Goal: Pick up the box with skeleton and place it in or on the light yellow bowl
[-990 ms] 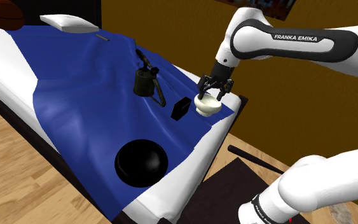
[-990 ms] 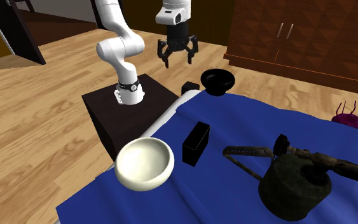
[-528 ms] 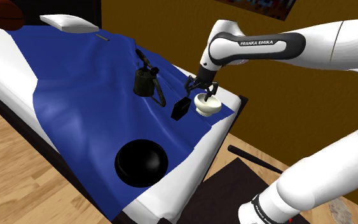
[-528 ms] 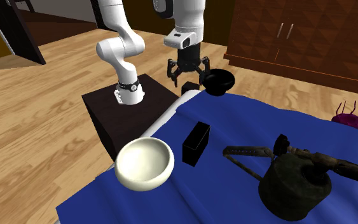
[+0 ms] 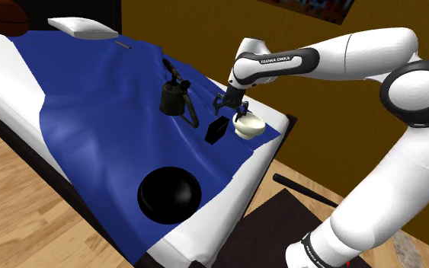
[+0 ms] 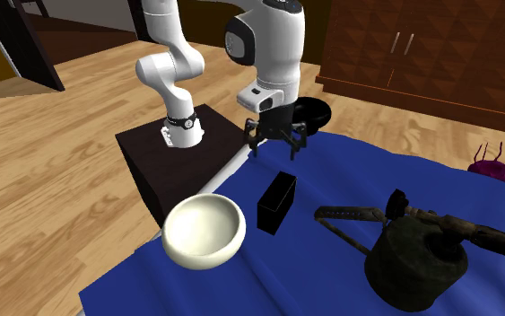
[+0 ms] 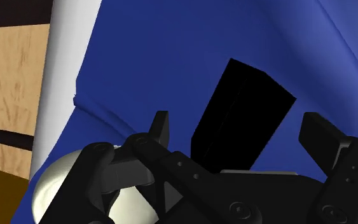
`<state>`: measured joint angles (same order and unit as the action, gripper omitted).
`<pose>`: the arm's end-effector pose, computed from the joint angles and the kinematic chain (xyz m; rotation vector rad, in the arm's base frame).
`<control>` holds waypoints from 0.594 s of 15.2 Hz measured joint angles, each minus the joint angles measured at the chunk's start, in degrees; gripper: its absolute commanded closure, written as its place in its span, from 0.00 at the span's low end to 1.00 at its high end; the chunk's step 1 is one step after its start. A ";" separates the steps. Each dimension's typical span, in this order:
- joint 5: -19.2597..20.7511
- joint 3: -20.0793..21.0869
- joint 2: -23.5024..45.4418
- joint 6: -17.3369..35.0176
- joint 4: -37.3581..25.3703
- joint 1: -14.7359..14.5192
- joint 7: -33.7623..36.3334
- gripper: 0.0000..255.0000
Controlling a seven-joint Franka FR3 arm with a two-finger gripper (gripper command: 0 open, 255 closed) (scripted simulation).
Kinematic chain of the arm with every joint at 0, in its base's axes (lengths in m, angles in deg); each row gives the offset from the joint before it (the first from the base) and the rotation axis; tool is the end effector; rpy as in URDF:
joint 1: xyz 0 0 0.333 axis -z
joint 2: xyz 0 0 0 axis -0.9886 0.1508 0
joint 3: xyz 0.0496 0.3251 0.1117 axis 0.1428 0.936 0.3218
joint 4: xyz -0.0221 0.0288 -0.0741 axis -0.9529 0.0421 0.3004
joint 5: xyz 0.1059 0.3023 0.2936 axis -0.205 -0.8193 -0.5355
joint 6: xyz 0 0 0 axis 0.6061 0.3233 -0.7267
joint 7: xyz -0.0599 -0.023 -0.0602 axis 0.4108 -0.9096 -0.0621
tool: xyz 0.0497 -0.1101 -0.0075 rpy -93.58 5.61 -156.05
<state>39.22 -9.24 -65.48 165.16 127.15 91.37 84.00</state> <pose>0.6205 -0.0112 0.4203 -2.8733 1.2451 -0.0155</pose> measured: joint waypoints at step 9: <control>2.26 -2.89 13.59 3.31 -10.25 0.69 9.19 0.00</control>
<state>41.47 -12.13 -51.89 168.47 116.90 92.06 93.19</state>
